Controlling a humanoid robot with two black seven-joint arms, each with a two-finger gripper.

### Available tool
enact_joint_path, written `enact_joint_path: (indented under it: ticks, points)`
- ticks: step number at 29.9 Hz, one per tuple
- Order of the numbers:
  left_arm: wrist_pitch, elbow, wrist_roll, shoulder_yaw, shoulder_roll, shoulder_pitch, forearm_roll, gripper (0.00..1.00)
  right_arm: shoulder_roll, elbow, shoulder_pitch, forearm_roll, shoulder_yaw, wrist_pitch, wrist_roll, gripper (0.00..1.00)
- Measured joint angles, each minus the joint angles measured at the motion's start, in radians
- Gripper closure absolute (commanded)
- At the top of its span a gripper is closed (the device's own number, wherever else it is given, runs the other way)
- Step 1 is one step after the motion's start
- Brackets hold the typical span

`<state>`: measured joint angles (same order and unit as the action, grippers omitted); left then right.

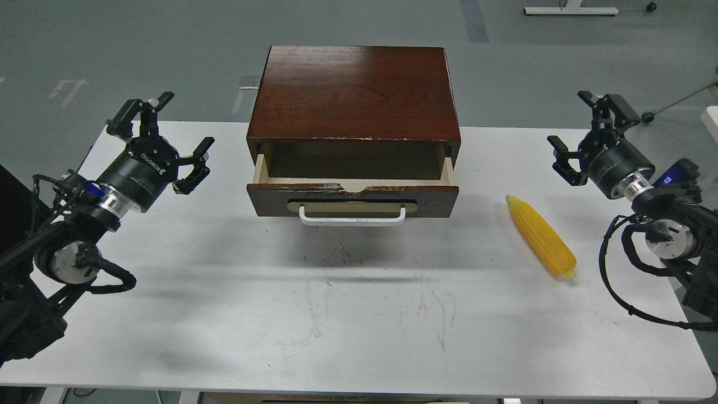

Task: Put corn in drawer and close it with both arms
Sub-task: 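Move the right gripper down toward the yellow corn cob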

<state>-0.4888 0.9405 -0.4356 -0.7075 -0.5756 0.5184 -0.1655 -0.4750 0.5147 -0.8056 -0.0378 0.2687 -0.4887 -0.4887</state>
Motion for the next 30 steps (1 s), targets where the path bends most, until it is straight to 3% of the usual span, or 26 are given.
enact_joint_path:
  ticks: [16, 25, 30]
  points:
    - [0.0, -0.038, -0.002, 0.001, -0.058, 0.009, -0.004, 0.0, -0.037, 0.003, -0.01, 0.041, -0.006, 0.0, 0.0, 0.0]
    - [0.0, -0.075, -0.017, 0.012, -0.049, 0.056, -0.009, 0.0, -0.169, 0.046, -0.114, 0.429, -0.008, 0.0, 0.0, 0.0]
    - [0.0, -0.072, -0.026, 0.014, -0.025, 0.058, -0.011, 0.0, -0.28, 0.199, -0.124, 0.725, -0.008, 0.0, 0.0, 0.0]
